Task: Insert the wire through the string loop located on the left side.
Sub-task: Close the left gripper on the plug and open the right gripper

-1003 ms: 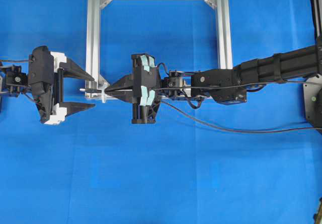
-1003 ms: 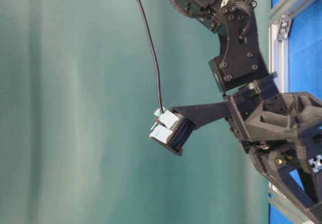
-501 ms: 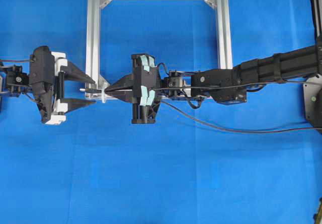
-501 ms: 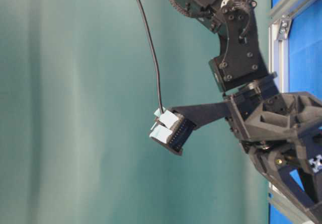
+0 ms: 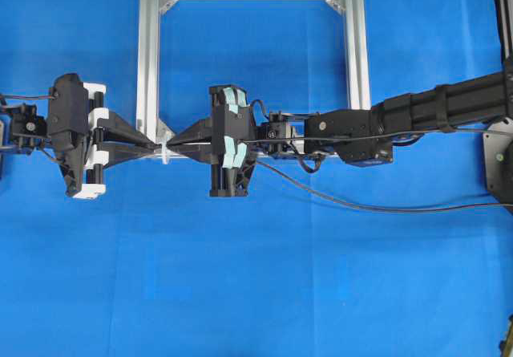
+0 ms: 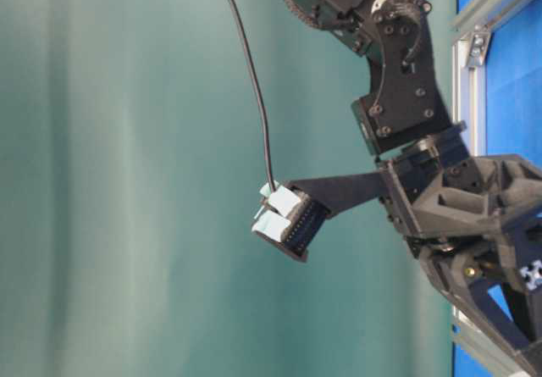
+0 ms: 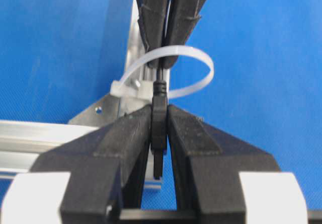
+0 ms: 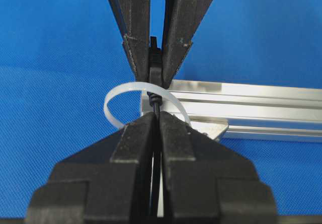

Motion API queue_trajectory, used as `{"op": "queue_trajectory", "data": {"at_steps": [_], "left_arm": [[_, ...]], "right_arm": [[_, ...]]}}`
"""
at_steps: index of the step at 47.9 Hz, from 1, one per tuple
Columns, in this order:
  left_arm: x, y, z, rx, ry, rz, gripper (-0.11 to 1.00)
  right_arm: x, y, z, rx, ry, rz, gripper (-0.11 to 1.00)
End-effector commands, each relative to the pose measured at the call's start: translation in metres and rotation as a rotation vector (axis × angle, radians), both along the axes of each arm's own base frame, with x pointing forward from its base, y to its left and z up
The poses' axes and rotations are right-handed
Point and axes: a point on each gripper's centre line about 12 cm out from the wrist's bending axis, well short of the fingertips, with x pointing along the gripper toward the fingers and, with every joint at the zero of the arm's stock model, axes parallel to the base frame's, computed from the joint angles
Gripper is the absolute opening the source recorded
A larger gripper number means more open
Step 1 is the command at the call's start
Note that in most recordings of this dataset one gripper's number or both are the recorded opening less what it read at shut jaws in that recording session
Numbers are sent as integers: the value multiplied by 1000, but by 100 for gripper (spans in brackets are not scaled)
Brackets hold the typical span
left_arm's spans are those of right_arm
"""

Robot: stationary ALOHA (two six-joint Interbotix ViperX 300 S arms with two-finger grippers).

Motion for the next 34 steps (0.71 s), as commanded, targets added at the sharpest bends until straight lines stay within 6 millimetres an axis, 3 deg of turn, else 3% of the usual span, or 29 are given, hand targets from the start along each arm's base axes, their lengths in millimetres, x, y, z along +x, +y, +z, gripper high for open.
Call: {"op": "queue_trajectory", "data": {"at_steps": [1, 8, 12, 16, 25, 28, 34], "left_arm": [[3, 0, 4, -1, -18, -1, 8], [2, 0, 4, -2, -17, 1, 8], [1, 0, 3, -2, -15, 1, 8], [1, 0, 3, -3, -15, 3, 8], [1, 0, 3, -3, -15, 1, 8], [1, 0, 3, -3, -15, 1, 8], [0, 0, 4, -4, -17, 1, 8]], "right_arm": [[2, 0, 13, -9, -21, 8, 0], [2, 0, 13, -1, -22, 5, 0], [2, 0, 13, 5, -22, 1, 6], [2, -2, 13, 25, -22, -17, 23], [0, -3, 11, 46, -15, -40, 80], [-1, -4, 11, 49, -15, -43, 94], [-1, -4, 11, 50, -14, -44, 94]]}}
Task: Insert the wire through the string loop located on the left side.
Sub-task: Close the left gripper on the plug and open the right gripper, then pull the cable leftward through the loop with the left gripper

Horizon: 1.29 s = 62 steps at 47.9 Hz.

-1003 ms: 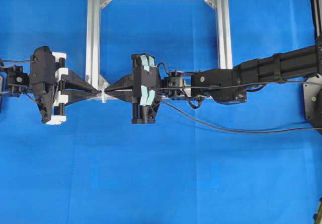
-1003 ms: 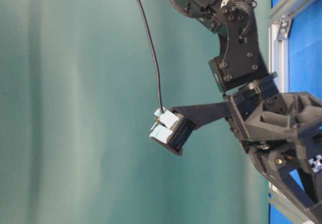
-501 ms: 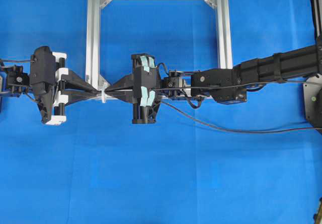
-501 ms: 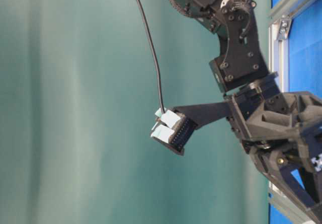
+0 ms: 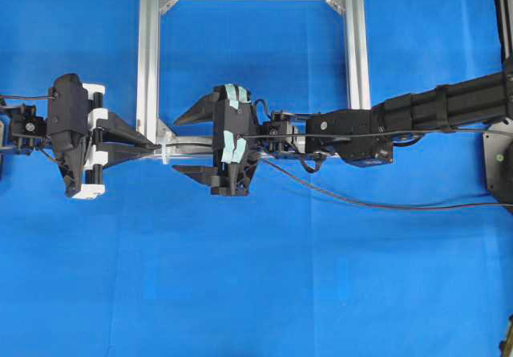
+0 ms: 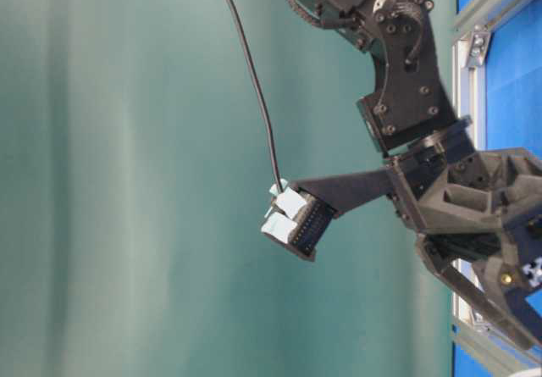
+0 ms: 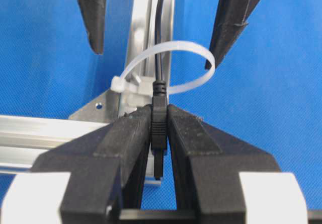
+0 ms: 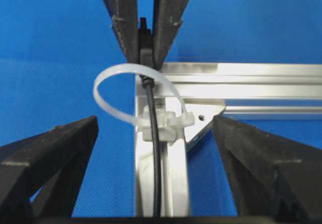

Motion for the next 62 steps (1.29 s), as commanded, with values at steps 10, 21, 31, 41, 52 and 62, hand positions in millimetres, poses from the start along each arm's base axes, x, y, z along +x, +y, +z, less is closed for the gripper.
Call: {"op": "queue_trajectory", "data": {"at_steps": [10, 21, 31, 41, 52, 62], "left_arm": [[-9, 0, 8, -3, -5, -3, 8], [-22, -2, 26, -30, 44, -2, 8], [-36, -3, 49, -32, 42, -17, 8], [-53, -5, 66, -44, 45, -26, 8], [-76, -6, 81, -58, 57, -34, 8], [-90, -6, 96, -76, 32, -33, 8]], "right_arm": [[-1, 0, 14, 2, -32, -4, 95], [-3, 0, 13, 1, -28, -3, 95], [-3, 0, 13, -2, -27, -2, 95], [-3, 0, 13, -1, -24, -3, 95], [-3, 0, 13, -1, -24, -3, 95], [-4, 0, 13, -3, -21, -1, 95]]}}
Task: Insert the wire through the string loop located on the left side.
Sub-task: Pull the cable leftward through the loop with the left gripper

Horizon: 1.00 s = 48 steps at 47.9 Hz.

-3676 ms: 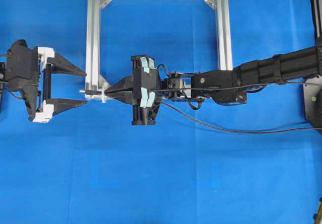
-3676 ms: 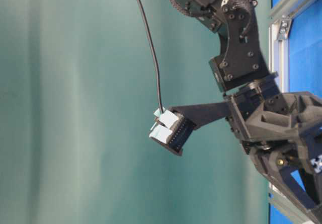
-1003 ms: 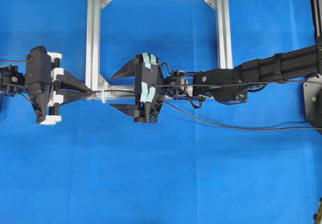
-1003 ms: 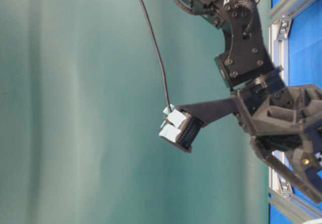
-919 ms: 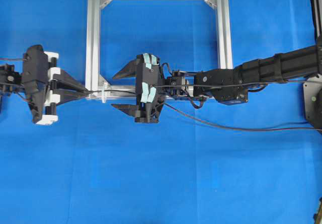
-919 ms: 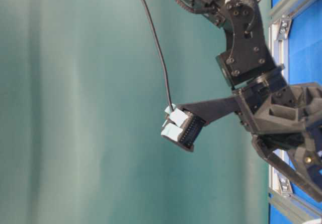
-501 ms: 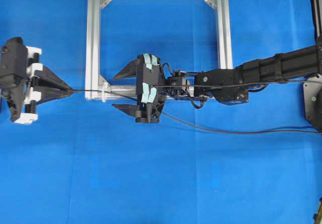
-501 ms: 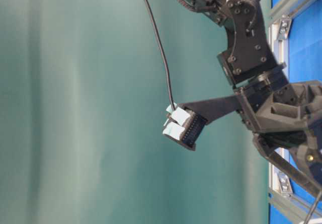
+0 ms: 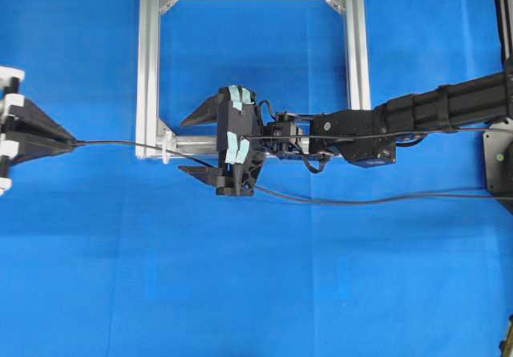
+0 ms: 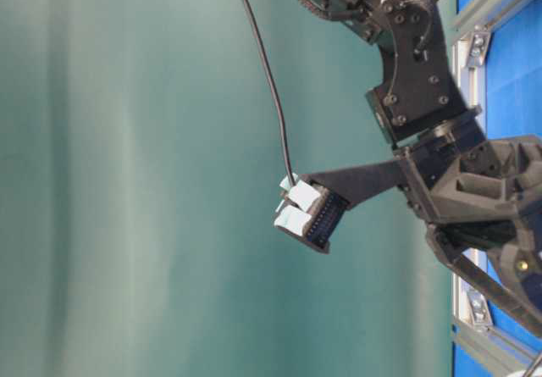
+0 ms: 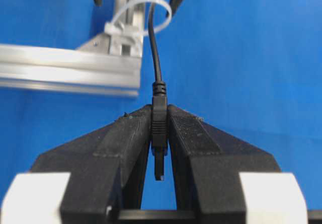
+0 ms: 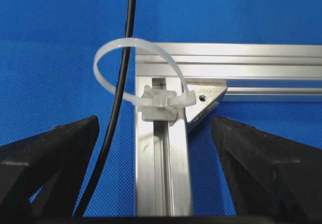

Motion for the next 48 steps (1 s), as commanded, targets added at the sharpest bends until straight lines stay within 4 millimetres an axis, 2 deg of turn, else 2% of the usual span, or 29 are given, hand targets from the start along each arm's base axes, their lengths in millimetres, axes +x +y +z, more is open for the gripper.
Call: {"op": "queue_trajectory", "data": {"at_steps": [1, 12, 44, 48], "left_arm": [[-1, 0, 13, -1, -31, -2, 8], [-7, -1, 19, -2, -34, -7, 8], [-8, -5, 16, 31, -43, -47, 9], [-8, -5, 17, 25, -49, -44, 14]], "right_arm": [[2, 0, 19, 0, -44, -2, 95], [2, 0, 20, -2, -46, -1, 95], [3, 0, 20, -2, -51, -1, 95], [3, 0, 21, -2, -52, -1, 95]]}}
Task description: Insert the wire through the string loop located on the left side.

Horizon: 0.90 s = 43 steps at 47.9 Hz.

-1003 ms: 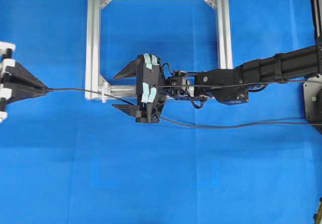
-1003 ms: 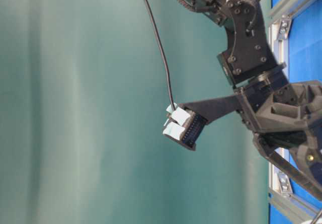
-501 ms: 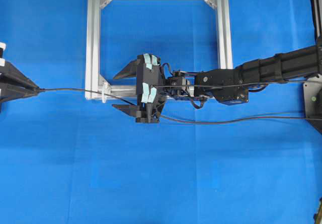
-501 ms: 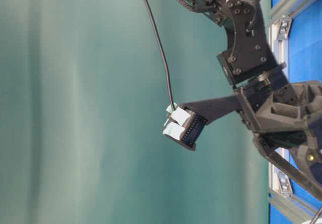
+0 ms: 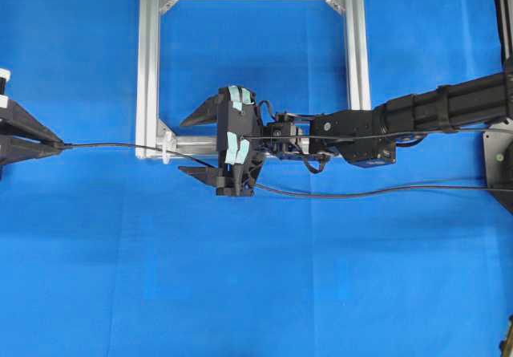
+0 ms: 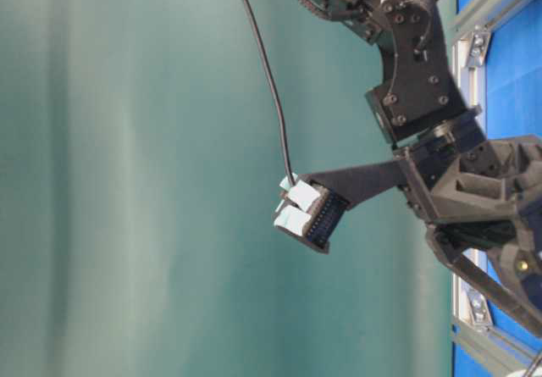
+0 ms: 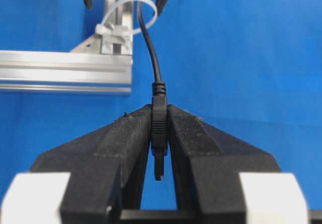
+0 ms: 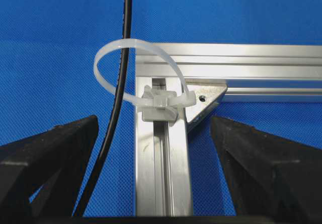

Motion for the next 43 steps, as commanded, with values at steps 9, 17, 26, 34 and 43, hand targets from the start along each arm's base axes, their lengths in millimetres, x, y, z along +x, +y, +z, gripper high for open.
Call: {"op": "queue_trajectory", "data": {"at_steps": [9, 17, 26, 34, 43], "left_arm": [[3, -1, 7, -1, -23, -3, 67], [2, -1, 7, 1, -20, -4, 82], [3, 1, 8, -1, -28, 6, 81], [3, 2, 8, -2, -29, 17, 81], [4, 3, 10, 0, -51, 18, 81]], "right_arm": [[3, 0, 21, 0, -52, -2, 95], [3, 0, 21, -2, -51, -1, 95], [4, 0, 25, 0, -60, -3, 95], [2, 0, 47, -2, -98, -1, 95], [-4, 1, 80, -7, -127, 6, 95]]}}
